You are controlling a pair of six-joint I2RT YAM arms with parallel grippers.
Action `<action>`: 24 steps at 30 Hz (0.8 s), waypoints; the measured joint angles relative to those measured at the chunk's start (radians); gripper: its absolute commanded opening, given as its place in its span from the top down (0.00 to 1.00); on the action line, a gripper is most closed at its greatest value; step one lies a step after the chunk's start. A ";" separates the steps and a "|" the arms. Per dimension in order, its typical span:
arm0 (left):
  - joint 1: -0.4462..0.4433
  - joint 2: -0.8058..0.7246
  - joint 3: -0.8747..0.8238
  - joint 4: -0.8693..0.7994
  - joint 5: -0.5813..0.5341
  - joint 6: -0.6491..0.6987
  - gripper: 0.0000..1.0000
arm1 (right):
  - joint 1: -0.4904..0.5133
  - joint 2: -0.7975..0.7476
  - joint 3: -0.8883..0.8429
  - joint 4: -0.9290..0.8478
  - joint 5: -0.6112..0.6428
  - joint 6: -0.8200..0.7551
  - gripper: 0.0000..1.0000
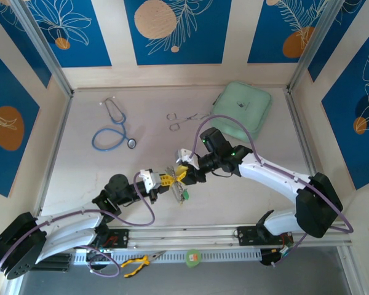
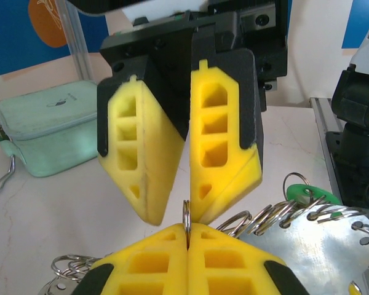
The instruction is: Put the keys on the keyring
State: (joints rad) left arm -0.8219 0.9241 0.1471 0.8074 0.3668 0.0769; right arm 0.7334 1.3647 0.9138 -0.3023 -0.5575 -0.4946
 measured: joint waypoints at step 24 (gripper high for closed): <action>0.002 -0.043 0.063 -0.168 -0.030 0.038 0.78 | 0.117 0.048 0.207 -0.339 0.290 -0.213 1.00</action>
State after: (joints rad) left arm -0.8200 0.8806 0.2096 0.6392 0.3370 0.1146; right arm 0.8501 1.4128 1.1206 -0.6415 -0.2676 -0.7074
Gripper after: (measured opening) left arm 0.231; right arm 0.050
